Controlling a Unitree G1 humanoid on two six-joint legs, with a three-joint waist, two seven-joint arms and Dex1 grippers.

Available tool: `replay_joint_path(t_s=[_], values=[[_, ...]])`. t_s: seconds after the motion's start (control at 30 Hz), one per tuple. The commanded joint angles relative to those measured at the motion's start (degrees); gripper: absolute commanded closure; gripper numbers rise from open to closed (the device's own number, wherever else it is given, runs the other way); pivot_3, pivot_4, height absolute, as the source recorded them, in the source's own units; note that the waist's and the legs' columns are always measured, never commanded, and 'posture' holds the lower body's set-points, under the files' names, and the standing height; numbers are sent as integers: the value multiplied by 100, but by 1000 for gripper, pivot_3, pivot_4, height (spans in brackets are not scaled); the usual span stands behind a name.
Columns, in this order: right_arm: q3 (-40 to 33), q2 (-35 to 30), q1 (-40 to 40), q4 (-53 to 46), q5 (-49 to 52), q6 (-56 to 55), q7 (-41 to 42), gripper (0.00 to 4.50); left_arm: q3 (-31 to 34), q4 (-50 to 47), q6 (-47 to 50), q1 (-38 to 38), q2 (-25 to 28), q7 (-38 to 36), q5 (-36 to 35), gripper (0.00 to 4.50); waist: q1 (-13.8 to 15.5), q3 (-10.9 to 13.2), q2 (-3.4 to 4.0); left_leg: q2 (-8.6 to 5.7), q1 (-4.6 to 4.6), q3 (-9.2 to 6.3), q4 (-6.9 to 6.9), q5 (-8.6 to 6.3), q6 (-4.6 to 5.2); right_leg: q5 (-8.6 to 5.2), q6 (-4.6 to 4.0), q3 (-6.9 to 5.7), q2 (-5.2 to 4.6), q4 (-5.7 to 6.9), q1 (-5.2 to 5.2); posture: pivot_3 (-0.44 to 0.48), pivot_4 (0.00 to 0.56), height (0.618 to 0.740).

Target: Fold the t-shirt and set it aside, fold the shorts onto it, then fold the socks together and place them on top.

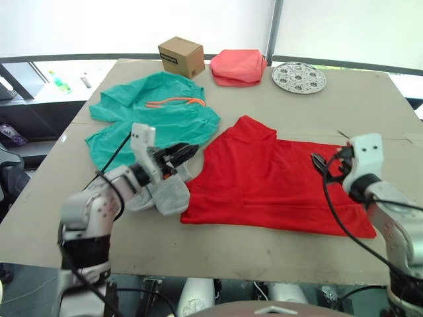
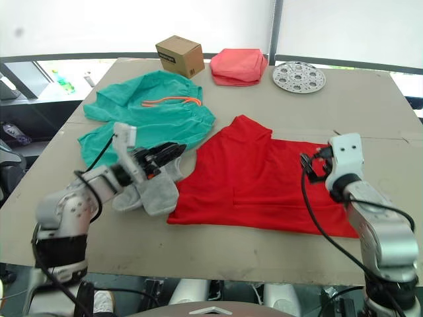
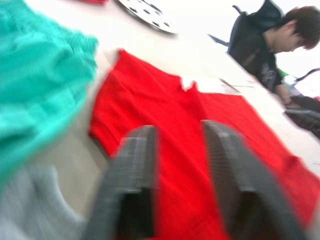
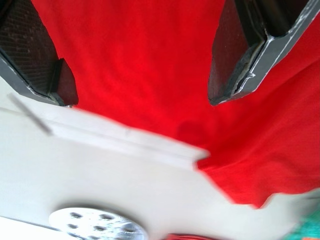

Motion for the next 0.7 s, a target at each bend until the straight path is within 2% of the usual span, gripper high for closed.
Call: replay_joint_path(t_s=[0.03, 0.1, 0.13, 0.2, 0.27, 0.37, 0.43, 0.53, 0.6, 0.7], values=[[313, 37, -648, 300, -415, 513, -476, 0, -565, 441, -18, -651, 21, 213, 680, 1294, -6, 1, -2, -3, 2, 0, 0, 2, -2, 0, 0, 0, 1, 1, 1, 0, 150, 740], [464, -60, -821, 315, -428, 755, -397, 0, -945, 678, 138, -912, 62, 439, 1126, 1294, -10, 0, -2, -4, 1, 0, -1, 7, -11, 0, 1, 2, 1, 2, 2, 0, 150, 740], [454, -108, -845, 263, -305, 863, -231, 0, -1141, 663, 81, -938, 140, 303, 1269, 1294, -16, 0, -2, -5, 0, 1, -3, 8, -13, 1, 2, 3, 1, 2, 1, 0, 150, 740], [242, -295, -708, -137, 186, 1087, 335, 0, -1324, 292, -16, -764, 384, -431, 1117, 1294, -31, 1, -3, -7, -1, 2, -7, 9, -14, -1, 6, 4, 1, 1, 0, 0, 150, 740], [183, -1190, -38, -981, 582, 705, 1441, 0, -1195, -552, -35, -147, 827, -1596, 470, 1294, -46, 3, 0, -6, -5, 5, -12, 8, -16, -9, 19, 7, -1, 0, -5, 0, 150, 740], [-101, -2128, 914, -1506, 804, 54, 2475, 0, -1126, -1230, -300, 667, 1467, -2545, 297, 1294, -51, 4, 1, -9, 4, 4, -33, -12, -37, -34, 55, 10, -12, -8, -3, 0, 150, 740], [-566, -2444, 1580, -1561, 1102, -127, 3121, 0, -1089, -1543, -694, 1285, 1924, -3181, 387, 865, -49, 6, 1, -7, 8, -1, -33, -17, -42, -41, 53, 7, -7, -7, -2, 0, 150, 740], [-901, -2881, 2528, -1423, 833, -793, 3703, 0, -1148, -1585, -1597, 1927, 2281, -3622, 926, 55, -20, 9, 10, -5, 19, -9, -29, -25, -31, -45, 47, 4, -7, -4, 8, 0, 150, 740], [-1108, -2951, 2984, -1346, 936, -1034, 4039, 0, -1280, -1527, -2125, 2260, 2464, -3888, 1267, 55, 0, 17, 11, -4, 18, -13, -20, -34, -17, -56, 29, 0, -9, -4, 4, 0, 150, 740], [-1119, -3087, 3518, -1113, 569, -1570, 4243, 0, -1381, -1379, -2684, 2546, 2393, -3867, 1674, 55, 13, 24, 19, -6, 15, -13, -7, -45, -29, -39, 2, -2, -30, -6, 0, 0, 150, 740]])
